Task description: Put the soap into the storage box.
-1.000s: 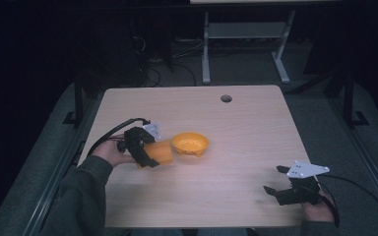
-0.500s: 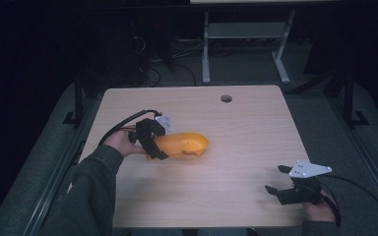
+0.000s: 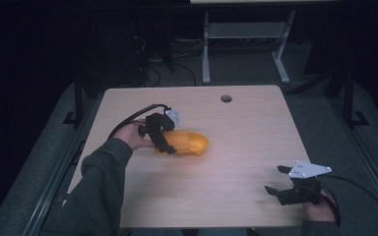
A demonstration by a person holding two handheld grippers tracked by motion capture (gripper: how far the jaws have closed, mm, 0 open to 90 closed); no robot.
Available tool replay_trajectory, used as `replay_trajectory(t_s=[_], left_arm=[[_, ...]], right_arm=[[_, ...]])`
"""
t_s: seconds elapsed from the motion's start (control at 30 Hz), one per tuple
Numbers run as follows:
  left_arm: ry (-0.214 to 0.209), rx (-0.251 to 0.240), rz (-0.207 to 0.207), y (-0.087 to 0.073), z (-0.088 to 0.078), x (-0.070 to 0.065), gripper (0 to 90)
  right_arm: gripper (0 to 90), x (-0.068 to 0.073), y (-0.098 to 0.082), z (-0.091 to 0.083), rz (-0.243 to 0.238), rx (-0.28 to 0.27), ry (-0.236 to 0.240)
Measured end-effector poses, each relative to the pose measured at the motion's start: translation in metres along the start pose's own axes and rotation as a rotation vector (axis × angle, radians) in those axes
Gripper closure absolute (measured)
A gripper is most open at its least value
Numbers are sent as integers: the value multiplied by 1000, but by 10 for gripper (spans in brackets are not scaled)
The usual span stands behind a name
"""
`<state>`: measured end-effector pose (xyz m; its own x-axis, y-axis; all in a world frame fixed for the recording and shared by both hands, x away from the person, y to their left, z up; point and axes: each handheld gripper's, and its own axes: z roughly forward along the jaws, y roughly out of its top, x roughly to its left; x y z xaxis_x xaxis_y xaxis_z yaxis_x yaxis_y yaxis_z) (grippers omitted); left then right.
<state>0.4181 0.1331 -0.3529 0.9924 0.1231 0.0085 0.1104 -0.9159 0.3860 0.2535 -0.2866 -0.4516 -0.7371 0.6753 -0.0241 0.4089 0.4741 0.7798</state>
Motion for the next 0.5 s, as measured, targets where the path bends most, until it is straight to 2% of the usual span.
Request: replay_trajectory(t_s=[0.5], left_arm=[[-2, 3, 19, 14, 13, 10, 210]], right_arm=[[139, 0, 1, 1, -3, 6, -1]])
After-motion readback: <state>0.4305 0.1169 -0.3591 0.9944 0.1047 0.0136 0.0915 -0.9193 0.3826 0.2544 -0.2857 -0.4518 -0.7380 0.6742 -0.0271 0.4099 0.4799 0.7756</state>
